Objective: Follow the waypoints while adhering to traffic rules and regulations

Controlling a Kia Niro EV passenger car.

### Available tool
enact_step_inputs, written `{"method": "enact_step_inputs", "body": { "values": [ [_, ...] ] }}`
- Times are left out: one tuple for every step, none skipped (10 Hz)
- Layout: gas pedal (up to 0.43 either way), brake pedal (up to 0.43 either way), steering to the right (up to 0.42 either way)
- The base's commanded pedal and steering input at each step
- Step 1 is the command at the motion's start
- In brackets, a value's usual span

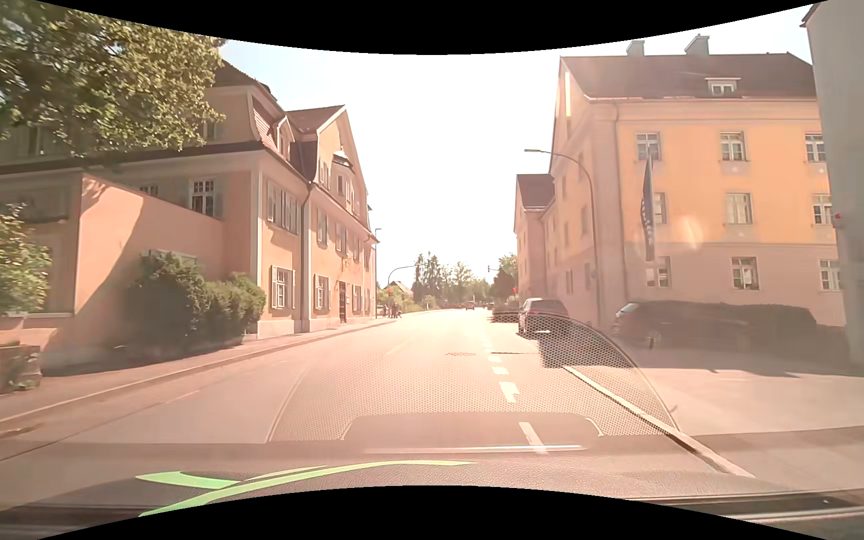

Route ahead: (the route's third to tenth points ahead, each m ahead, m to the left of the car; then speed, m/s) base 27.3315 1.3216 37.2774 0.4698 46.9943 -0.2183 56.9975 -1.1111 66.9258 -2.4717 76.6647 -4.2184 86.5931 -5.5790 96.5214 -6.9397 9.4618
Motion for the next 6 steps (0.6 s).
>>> {"method": "enact_step_inputs", "body": {
  "values": [
    [0.000, 0.000, 0.017],
    [0.000, 0.000, 0.017],
    [0.000, 0.000, 0.017],
    [0.000, 0.000, 0.017],
    [0.000, 0.000, 0.017],
    [0.000, 0.000, 0.017]
  ]
}}
